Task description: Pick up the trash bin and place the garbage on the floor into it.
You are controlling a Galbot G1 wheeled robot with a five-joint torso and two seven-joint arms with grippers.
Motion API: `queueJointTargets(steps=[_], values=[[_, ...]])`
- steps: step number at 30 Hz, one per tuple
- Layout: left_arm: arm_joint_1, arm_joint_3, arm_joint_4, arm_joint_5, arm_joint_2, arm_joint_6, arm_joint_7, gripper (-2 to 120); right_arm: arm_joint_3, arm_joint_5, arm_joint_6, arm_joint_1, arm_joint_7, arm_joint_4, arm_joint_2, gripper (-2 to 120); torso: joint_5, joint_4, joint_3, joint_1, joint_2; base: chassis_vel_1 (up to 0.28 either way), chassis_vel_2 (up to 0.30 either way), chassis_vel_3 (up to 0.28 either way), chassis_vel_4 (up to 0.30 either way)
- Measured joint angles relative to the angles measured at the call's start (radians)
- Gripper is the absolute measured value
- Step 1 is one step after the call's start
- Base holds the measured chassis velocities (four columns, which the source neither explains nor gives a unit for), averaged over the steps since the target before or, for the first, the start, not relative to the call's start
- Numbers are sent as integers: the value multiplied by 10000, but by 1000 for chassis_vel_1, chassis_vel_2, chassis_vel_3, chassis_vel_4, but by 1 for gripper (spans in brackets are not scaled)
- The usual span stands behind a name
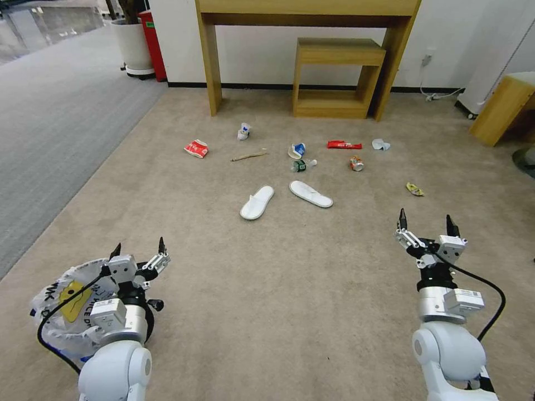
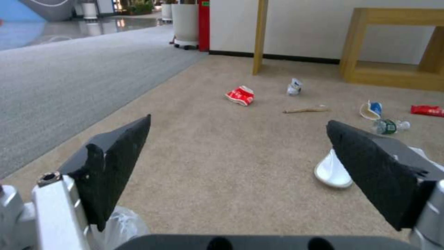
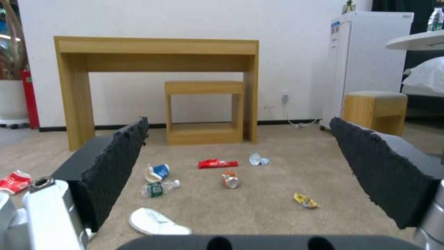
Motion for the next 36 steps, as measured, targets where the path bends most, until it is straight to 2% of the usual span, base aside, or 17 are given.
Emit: queueJointTargets(steps=[29,36], values=[[-84,-13,238,20,28,-132,40,100,166,-484,37,91,-84,-168,41,100,0,0,0,0,0,0,0,0,0],[-86,-6,270,42,6,-182,47,100,199,-502,69,47,-139,-163,58,100,0,0,0,0,0,108,99,-81,-101]])
